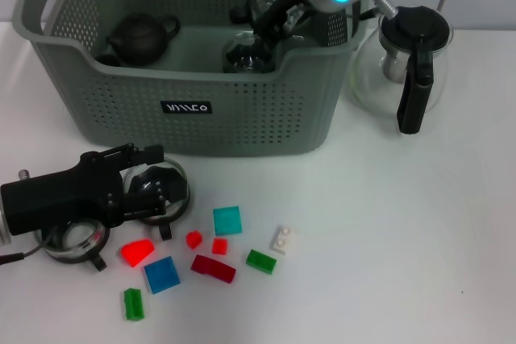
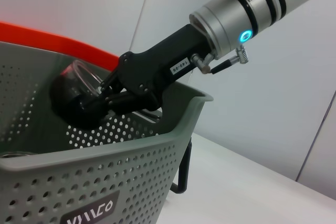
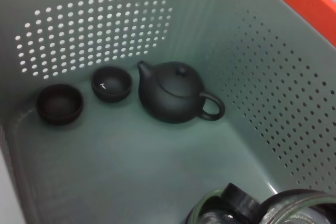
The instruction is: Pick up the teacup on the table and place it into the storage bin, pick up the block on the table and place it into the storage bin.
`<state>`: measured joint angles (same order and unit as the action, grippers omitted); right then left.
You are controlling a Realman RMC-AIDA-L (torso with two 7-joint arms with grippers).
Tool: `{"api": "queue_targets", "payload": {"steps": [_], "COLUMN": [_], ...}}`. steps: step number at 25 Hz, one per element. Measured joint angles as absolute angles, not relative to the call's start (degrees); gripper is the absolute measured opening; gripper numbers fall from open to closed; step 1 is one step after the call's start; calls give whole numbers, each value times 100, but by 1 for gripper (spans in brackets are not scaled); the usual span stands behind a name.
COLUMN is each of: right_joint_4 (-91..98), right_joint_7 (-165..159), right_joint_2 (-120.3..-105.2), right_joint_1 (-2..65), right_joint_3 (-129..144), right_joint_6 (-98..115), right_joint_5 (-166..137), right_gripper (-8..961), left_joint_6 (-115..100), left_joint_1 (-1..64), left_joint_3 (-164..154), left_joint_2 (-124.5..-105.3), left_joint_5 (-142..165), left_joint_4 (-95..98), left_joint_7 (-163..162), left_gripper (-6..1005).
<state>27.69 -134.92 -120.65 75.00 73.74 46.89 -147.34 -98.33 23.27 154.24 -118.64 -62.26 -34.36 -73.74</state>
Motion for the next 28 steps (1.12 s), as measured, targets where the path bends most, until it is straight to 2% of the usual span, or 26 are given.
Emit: {"api": "queue_targets", "payload": {"steps": [10,28], "right_joint_4": [2441,2417], "right_joint_7": [-13408,-13521], "right_joint_2": [-12085,-12041], "right_joint_1": [7530,7538], "right_joint_3": [7727,7834], "right_joint_6": [4154,4423], "right_joint_5": [-14313,-14351], "right_gripper": [51,52], "left_joint_6": [-9801,-9782], "left_joint_1": [2316,2356], "left_joint_3": [15425,15425], "left_joint_2": [-11866,-11881], "left_joint_5": [-6222,-6222], "left_joint_4": [-3436,-3437], "left_joint_7": [-7374,-7374], "left_gripper": [825,826]}}
